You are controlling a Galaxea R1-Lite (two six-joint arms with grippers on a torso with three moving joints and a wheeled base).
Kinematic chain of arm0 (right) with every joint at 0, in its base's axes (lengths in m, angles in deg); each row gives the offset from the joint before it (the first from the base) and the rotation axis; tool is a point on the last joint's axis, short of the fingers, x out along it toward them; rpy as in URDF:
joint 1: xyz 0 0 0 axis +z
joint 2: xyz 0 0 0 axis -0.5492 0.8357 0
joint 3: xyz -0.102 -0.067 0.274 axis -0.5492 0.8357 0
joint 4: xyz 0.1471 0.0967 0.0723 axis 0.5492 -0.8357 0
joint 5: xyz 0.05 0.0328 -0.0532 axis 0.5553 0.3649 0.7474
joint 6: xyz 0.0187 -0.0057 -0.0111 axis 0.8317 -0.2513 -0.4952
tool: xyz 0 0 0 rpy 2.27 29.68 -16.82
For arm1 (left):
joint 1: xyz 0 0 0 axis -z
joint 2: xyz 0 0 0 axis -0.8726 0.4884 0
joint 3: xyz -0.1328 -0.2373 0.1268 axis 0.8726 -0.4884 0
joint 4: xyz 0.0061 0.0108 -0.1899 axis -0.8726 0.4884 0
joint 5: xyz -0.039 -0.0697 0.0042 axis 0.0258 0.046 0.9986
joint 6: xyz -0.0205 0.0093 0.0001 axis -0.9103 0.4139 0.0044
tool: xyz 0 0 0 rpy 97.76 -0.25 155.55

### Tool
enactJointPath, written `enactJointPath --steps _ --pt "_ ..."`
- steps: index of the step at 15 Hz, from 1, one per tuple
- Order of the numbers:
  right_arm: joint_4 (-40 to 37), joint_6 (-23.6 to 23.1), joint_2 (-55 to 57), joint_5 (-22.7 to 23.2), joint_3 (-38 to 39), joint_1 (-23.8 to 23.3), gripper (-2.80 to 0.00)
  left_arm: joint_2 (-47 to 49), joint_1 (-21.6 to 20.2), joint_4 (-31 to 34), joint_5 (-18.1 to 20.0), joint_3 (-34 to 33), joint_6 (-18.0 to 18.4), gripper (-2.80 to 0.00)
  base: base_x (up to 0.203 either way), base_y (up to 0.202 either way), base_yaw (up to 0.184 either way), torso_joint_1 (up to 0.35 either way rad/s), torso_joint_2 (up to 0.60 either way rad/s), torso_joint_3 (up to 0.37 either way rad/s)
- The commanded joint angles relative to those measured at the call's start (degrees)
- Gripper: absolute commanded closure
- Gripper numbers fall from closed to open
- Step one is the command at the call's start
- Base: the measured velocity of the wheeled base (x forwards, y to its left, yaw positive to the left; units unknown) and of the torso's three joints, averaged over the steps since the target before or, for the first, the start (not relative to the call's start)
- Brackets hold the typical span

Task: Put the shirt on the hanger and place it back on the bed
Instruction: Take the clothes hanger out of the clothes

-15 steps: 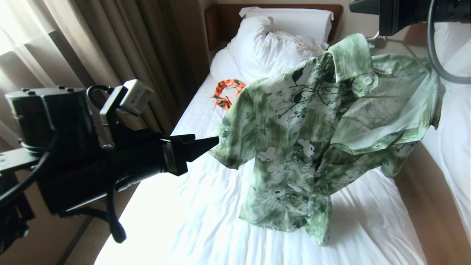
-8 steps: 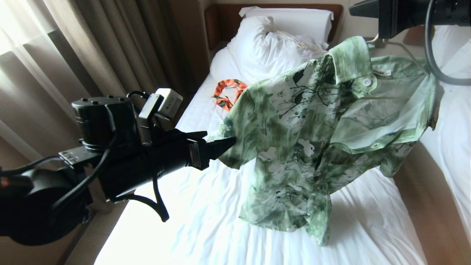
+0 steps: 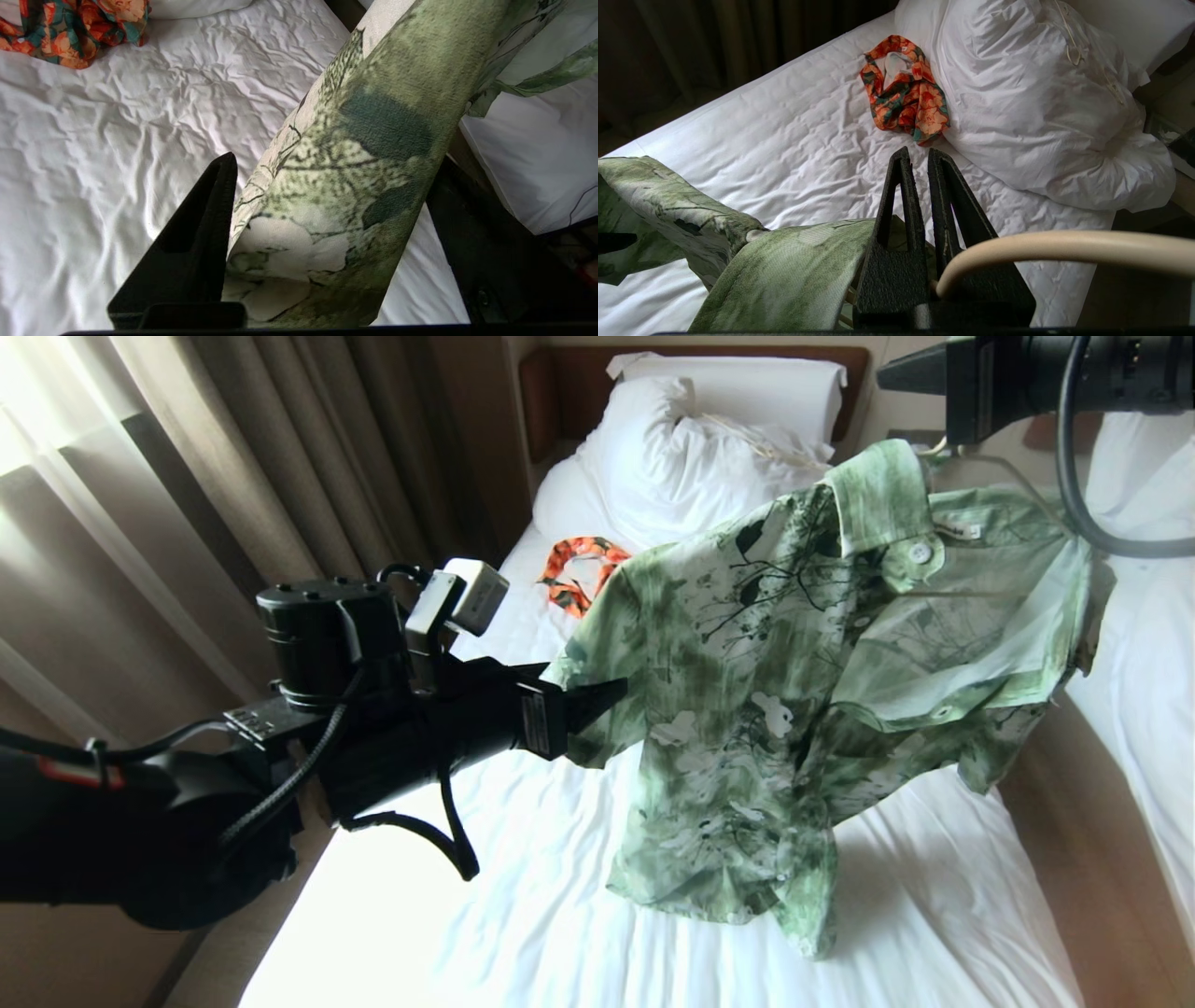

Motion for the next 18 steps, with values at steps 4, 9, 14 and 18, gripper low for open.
enactJointPath --steps 4,9,14,18 --pt "-0.2 -0.1 0.0 -0.1 0.3 -0.1 0.00 0.2 -0.1 -0.3 -0.1 0.4 -0.5 0.00 0.000 0.000 0.000 0.000 0.00 0.000" --pt "-0.2 -0.3 -0.3 -0.3 1.0 -0.5 0.00 -1.8 -4.0 -5.4 0.2 -5.5 -3.2 0.00 0.000 0.000 0.000 0.000 0.00 0.000" --pt "-0.3 -0.5 -0.4 -0.4 0.9 -1.6 0.00 -0.4 -6.0 -9.9 0.3 -10.0 -4.4 0.00 0.000 0.000 0.000 0.000 0.00 0.000" --pt "-0.3 -0.6 -0.4 -0.4 0.8 -2.2 0.00 -0.9 -5.0 -9.5 -0.4 -10.7 -4.5 0.00 0.000 0.000 0.000 0.000 0.00 0.000"
